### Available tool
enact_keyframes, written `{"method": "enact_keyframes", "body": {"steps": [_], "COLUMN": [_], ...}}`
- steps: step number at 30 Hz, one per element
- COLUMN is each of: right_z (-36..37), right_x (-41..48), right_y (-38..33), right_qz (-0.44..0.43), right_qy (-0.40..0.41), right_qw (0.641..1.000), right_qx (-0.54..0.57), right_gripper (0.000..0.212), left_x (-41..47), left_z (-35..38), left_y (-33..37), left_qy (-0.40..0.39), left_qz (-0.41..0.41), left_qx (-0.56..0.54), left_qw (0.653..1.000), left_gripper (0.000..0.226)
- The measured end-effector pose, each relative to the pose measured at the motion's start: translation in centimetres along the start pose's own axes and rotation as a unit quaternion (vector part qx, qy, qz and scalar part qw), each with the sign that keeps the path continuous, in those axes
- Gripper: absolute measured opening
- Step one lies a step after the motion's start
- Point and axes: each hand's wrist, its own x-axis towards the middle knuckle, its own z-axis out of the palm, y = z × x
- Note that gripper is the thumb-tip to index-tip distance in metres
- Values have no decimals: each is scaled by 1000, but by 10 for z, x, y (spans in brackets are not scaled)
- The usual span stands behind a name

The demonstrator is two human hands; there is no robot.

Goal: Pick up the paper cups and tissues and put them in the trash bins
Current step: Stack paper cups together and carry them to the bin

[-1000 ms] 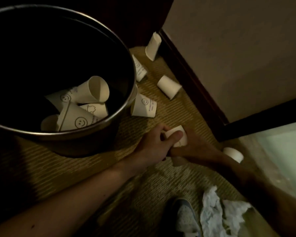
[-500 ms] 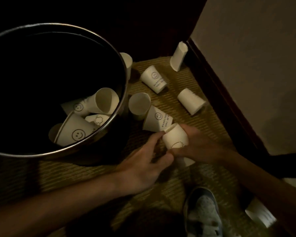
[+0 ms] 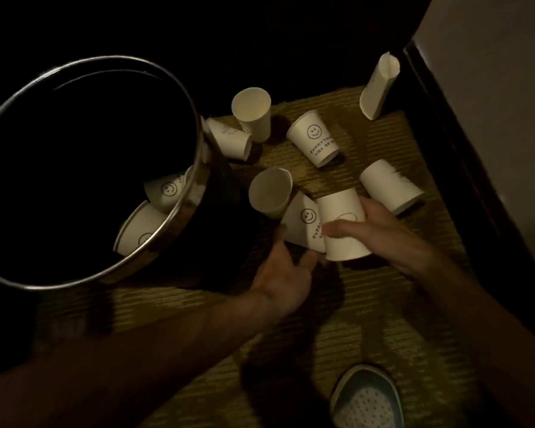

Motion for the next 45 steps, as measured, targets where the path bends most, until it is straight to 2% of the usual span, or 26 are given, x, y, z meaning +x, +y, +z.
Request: {"method": "enact_keyframes", "body": {"steps": [3, 6, 8, 11, 13, 16, 17, 19, 22, 24, 25, 28, 29, 31, 33, 34, 36, 38, 41, 43, 45], "right_z": [1, 6, 11, 8, -3, -23, -29, -37, -48, -54, -56, -64, -66, -70, -70, -70, -69, -66, -65, -63, -59], "right_x": [1, -6, -11, -22, -31, -47, -53, -63, -75, -77, -78, -76, -76, -75, -74, -72, -68, -66, -64, -64, -65], "right_y": [5, 7, 11, 16, 23, 31, 33, 35, 35, 36, 36, 41, 41, 44, 48, 51, 51, 49, 49, 50, 50], "right_qz": [20, 37, 50, 78, 98, 121, 122, 89, 36, 4, -13, -55, -58, -60, -51, -60, -62, -54, -50, -53, -42], "right_qy": [0, -5, -18, -24, -11, 20, 29, 24, 67, 107, 119, 128, 136, 143, 159, 170, 183, 187, 191, 175, 163], "right_qw": [999, 997, 997, 993, 985, 963, 954, 921, 868, 844, 836, 825, 824, 807, 793, 788, 786, 777, 777, 777, 777], "right_qx": [37, 60, 60, 81, 144, 240, 273, 379, 490, 526, 535, 548, 547, 570, 586, 589, 587, 598, 597, 602, 607], "right_gripper": [37, 37, 45, 71, 84, 103, 101, 82, 32, 19, 20, 44, 45, 36, 12, 18, 39, 34, 35, 37, 24], "left_x": [33, 50, 56, 57, 55, 56, 57, 59, 65, 74, 81, 99, 104, 114, 124, 129, 135, 138, 135, 131, 128], "left_z": [12, 20, 21, 22, 23, 29, 31, 37, 45, 49, 51, 60, 63, 68, 70, 70, 70, 69, 68, 67, 67], "left_y": [-7, -13, -19, -18, -11, 2, 9, 21, 39, 46, 49, 58, 61, 66, 71, 72, 75, 76, 76, 75, 73], "left_qy": [82, 103, 97, 68, 44, 19, 11, 7, 3, -4, -5, 4, 11, 18, 12, 8, -1, 1, 17, 23, 23], "left_qz": [-28, -28, -3, 78, 157, 238, 254, 266, 257, 241, 237, 246, 247, 239, 221, 210, 190, 183, 178, 171, 171], "left_qx": [-114, -220, -219, -156, -121, -78, -65, -53, -76, -73, -54, 22, 45, 69, 68, 69, 78, 67, -16, -57, -53], "left_qw": [990, 970, 971, 982, 979, 968, 965, 962, 963, 968, 970, 969, 968, 968, 973, 975, 979, 981, 984, 983, 984], "left_gripper": [72, 61, 54, 43, 26, 23, 22, 20, 19, 26, 33, 51, 54, 59, 62, 62, 59, 51, 27, 29, 35]}}
